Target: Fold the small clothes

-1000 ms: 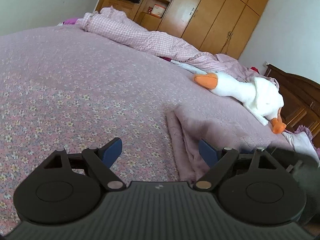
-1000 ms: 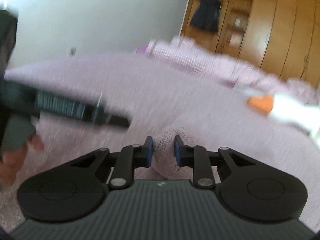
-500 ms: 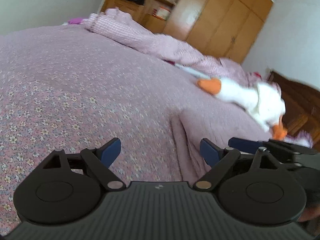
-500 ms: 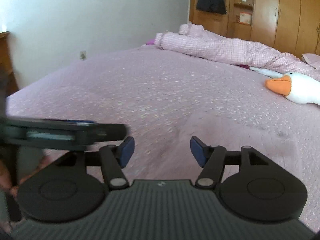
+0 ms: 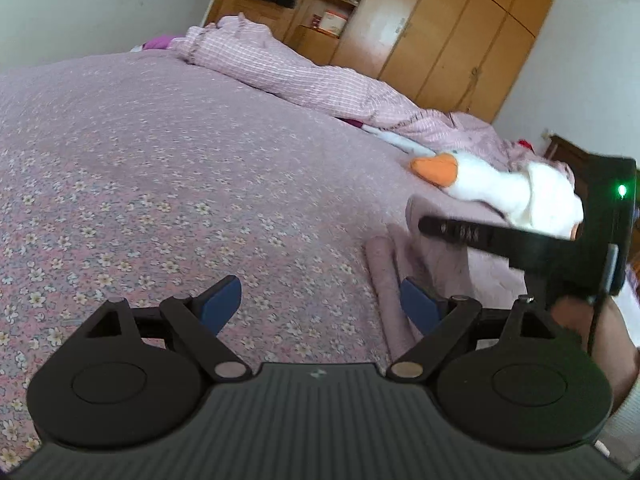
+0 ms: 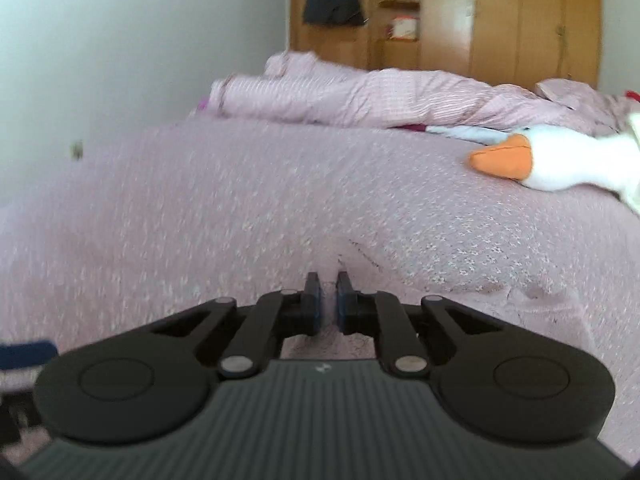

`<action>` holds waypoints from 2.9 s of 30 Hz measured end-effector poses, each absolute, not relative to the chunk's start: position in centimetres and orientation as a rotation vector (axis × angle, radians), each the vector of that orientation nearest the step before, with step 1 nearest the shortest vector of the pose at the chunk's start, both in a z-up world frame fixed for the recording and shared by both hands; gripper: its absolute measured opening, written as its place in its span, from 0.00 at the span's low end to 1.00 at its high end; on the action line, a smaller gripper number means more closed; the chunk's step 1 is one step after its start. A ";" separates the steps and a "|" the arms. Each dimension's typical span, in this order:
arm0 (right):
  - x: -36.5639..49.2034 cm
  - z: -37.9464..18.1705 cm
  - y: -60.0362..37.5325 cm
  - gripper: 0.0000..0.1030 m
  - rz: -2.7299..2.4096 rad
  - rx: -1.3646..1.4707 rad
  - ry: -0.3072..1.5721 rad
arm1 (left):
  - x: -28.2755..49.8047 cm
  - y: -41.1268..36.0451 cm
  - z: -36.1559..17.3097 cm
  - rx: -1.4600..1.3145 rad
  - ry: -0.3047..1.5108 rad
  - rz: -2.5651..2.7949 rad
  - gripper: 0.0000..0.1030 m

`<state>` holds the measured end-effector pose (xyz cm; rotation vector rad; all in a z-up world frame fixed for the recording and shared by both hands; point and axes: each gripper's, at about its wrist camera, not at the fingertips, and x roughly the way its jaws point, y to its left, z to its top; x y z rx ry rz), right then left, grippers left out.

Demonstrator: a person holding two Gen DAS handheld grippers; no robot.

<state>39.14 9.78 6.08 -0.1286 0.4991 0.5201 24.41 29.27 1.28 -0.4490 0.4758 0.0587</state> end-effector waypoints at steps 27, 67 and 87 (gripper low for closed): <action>31.3 4.4 -15.6 0.37 0.542 0.191 0.545 | 26.3 17.2 3.2 -0.310 0.444 -0.081 0.94; 30.2 -0.8 -20.9 0.06 0.287 0.385 0.615 | 28.9 18.8 0.5 -0.346 0.637 -0.044 0.32; 36.5 1.2 -9.4 0.00 0.554 0.057 0.551 | 31.8 15.6 0.4 -0.258 0.631 -0.011 0.14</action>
